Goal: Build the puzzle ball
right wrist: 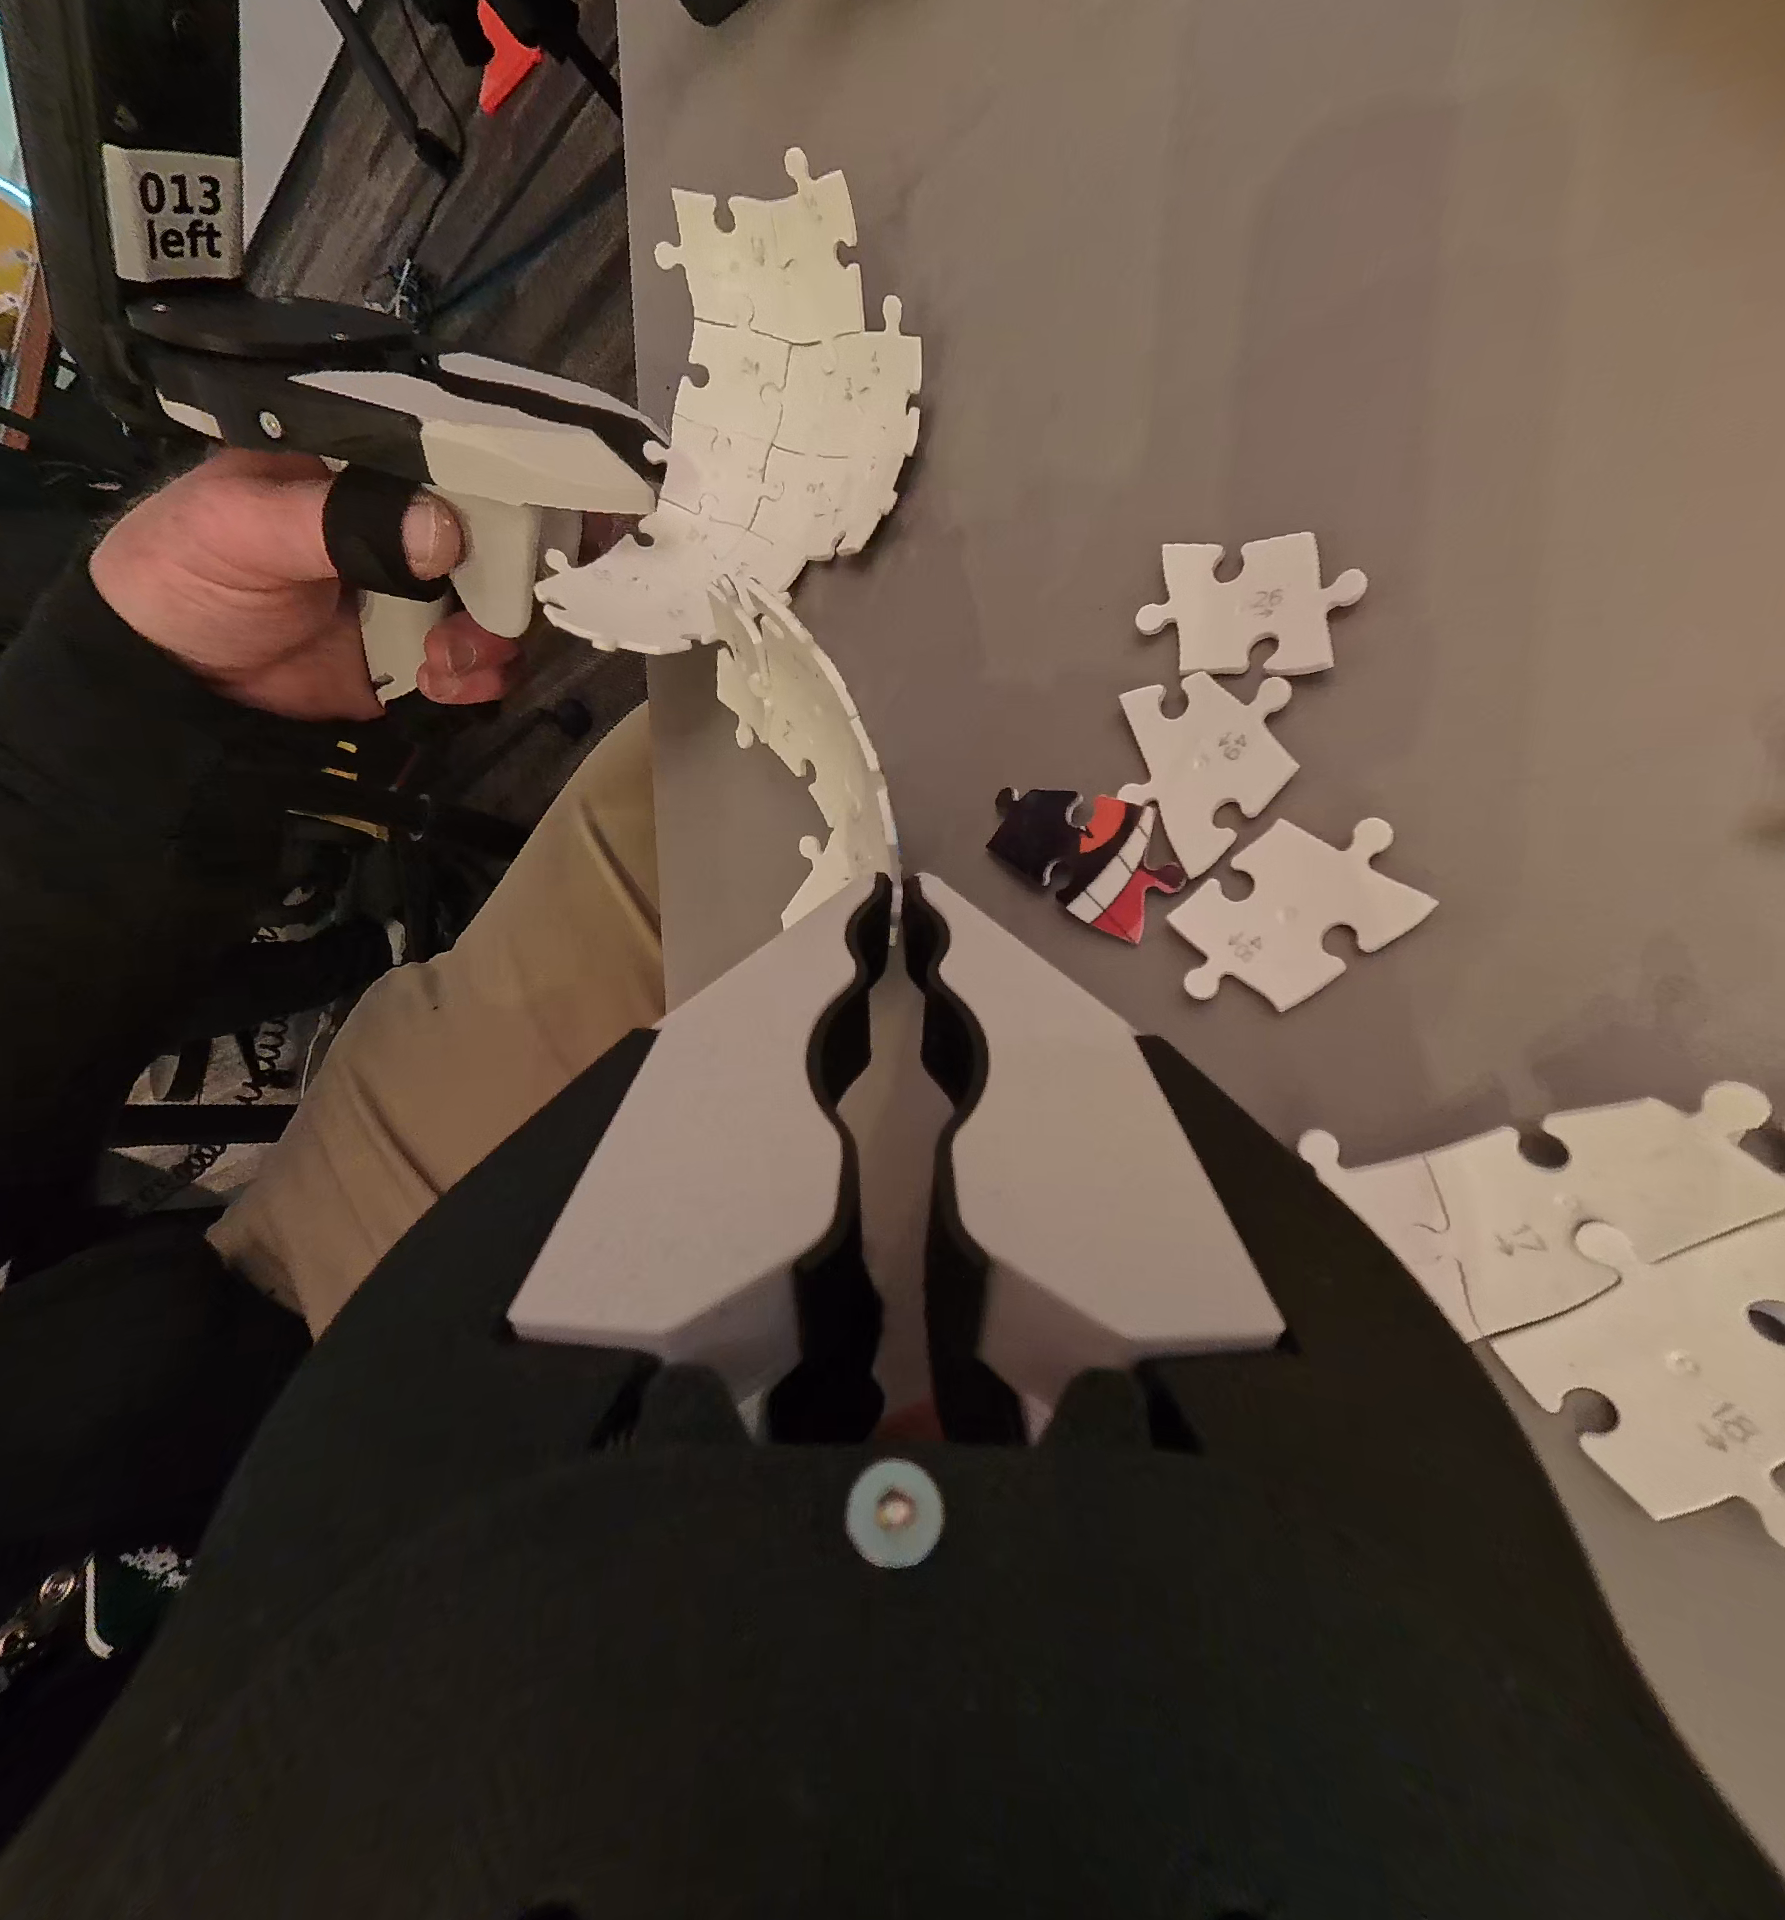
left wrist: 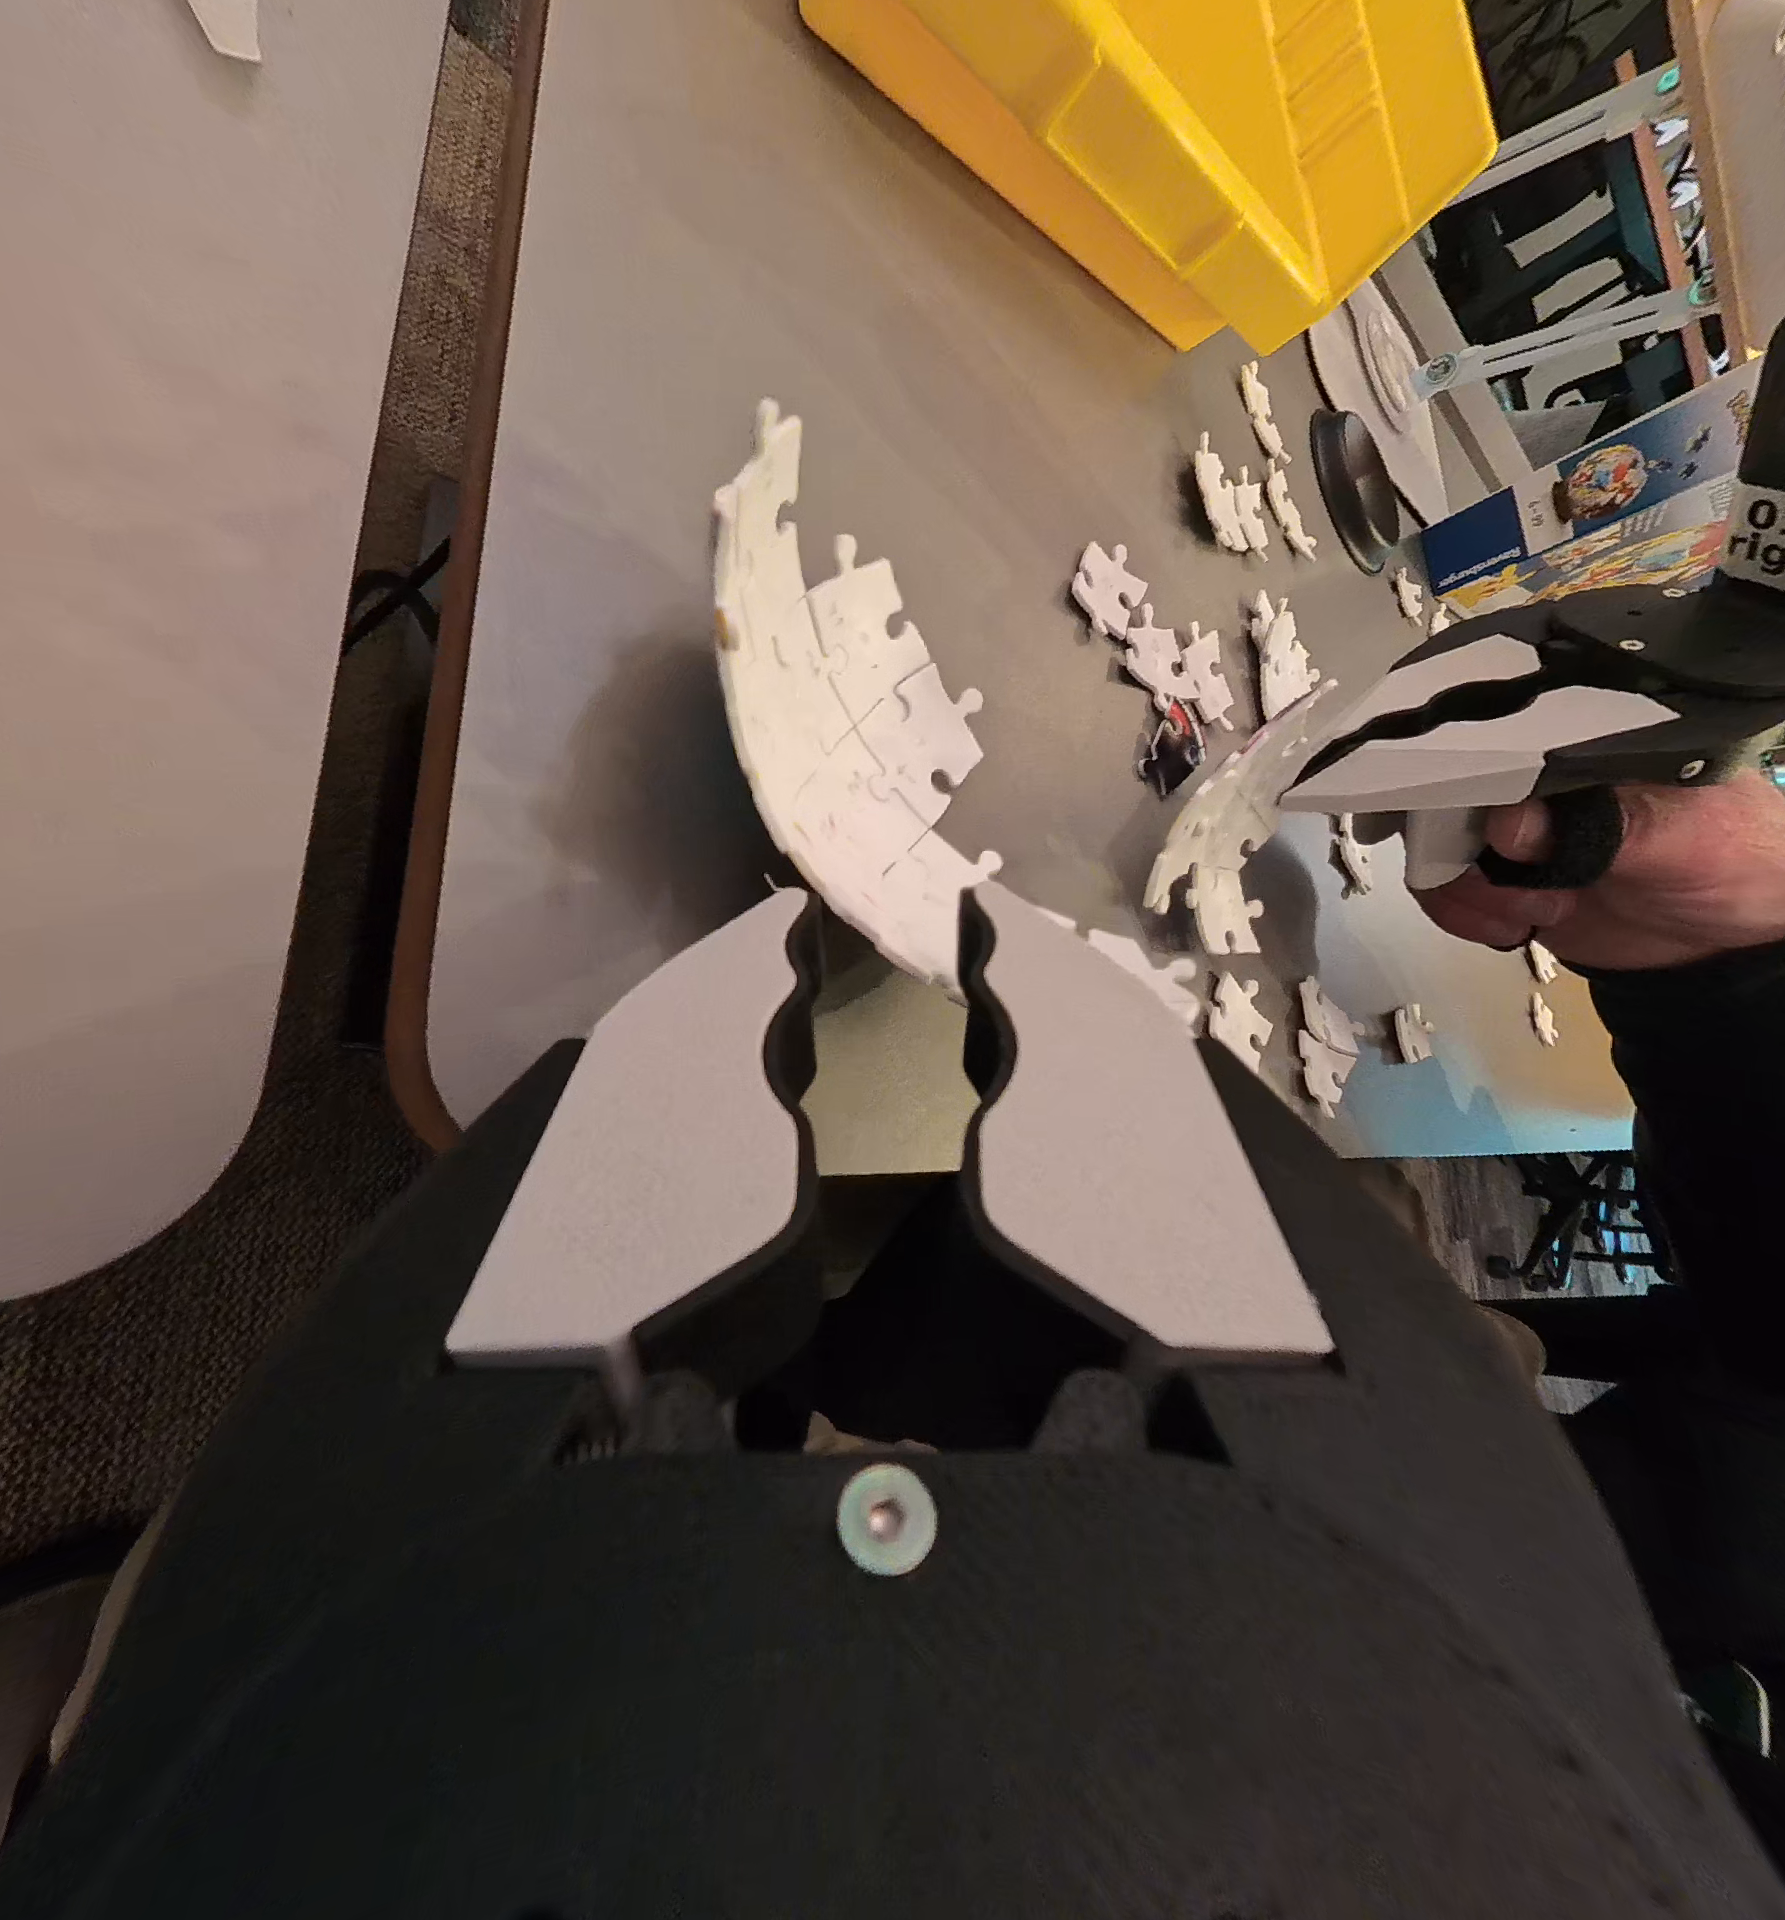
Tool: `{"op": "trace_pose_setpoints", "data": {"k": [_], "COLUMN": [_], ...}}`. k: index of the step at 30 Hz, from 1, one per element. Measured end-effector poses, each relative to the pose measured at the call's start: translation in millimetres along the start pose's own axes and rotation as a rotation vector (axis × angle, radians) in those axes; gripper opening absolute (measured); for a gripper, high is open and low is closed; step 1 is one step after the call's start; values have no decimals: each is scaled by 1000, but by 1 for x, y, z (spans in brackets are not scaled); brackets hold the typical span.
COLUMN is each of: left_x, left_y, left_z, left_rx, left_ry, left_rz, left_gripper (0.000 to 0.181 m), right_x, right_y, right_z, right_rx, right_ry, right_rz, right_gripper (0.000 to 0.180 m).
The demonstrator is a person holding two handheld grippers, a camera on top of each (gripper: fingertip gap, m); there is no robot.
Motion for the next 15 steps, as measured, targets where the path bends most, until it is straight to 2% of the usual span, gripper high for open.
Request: {"op": "trace_pose_setpoints", "data": {"k": [15], "left_x": [9], "left_y": [-3], "left_z": [-3], "left_rx": [-49], "left_ry": [12], "left_rz": [24], "left_gripper": [28], "right_x": [2], "right_y": [-3], "right_z": [-2], "right_rx": [-9], "right_ry": [-8], "right_rz": [3], "right_gripper": [0]}}
Point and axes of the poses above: each gripper's, where its closed fingertips meet, x back along the fingers, z out of its underside, y = z × x across the jaws, the point moved 1 cm from there along x, back along the fingers, and after that the axes turned 6 degrees about -x, right-handed, at the moved point
